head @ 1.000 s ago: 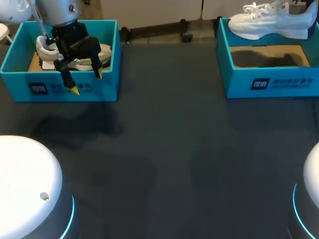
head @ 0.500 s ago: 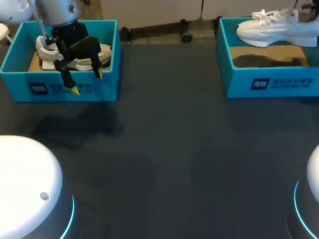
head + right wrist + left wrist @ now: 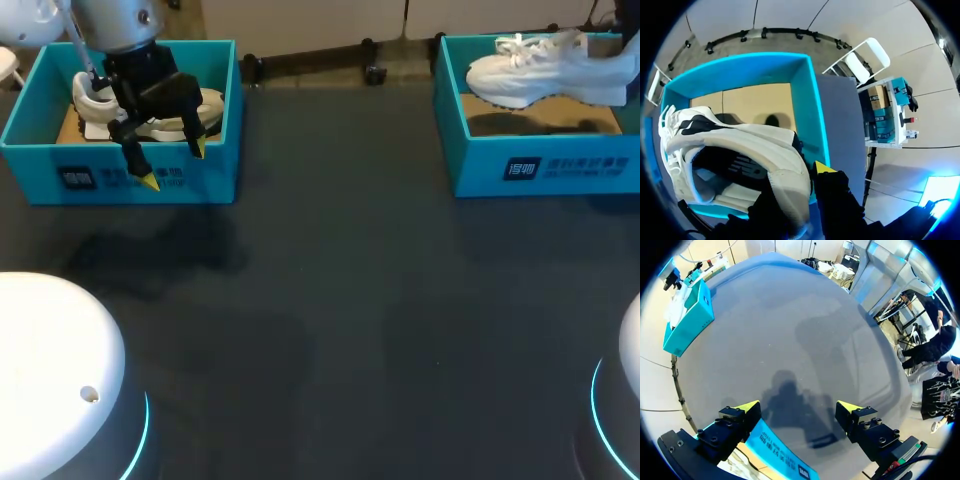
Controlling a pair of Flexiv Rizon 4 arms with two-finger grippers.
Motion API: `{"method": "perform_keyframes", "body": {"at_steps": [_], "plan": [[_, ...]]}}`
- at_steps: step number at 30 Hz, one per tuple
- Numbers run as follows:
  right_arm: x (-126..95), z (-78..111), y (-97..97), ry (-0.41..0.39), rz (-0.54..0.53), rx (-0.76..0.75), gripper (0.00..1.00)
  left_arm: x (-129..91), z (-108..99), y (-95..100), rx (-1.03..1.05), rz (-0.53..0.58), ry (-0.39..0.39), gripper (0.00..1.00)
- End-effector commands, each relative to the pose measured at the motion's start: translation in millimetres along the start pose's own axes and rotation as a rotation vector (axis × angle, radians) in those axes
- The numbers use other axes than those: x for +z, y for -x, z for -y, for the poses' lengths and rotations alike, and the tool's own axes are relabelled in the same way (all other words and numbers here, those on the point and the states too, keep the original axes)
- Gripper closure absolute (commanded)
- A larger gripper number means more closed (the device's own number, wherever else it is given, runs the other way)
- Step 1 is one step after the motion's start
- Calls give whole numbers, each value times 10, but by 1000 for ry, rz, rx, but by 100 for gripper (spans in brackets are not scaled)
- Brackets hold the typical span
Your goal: Take the shoe out of the shoebox, open the shoe tongue, remove and reinsert the insole, then place the shoe into the shoebox
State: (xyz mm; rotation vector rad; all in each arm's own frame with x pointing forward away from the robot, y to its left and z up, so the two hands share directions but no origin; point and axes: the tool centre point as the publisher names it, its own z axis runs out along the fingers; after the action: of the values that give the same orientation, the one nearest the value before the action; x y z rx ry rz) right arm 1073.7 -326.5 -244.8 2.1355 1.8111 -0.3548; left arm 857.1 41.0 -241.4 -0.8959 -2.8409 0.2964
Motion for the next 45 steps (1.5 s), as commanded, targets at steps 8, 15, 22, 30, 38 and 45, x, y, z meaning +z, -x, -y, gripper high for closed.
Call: {"method": "perform_keyframes", "body": {"at_steps": [8,15,22,30,38,45], "plan": [[313,-47,-40,-13,-37,-34,100,1,-7,5,1,-2,0,0],[320,-37,-31,-43,-39,-51,100,1,-7,5,1,-2,0,0],[320,-37,-31,-43,-39,-51,100,1,-7,5,1,-2,0,0],[463,-6,-17,-13,-36,-79,100,1,-7,5,1,-2,0,0],[621,96,4,-24,-61,-93,100,1,-7,5,1,-2,0,0],[517,243,71,13,-40,-167,100,1,-7,5,1,-2,0,0]]}}
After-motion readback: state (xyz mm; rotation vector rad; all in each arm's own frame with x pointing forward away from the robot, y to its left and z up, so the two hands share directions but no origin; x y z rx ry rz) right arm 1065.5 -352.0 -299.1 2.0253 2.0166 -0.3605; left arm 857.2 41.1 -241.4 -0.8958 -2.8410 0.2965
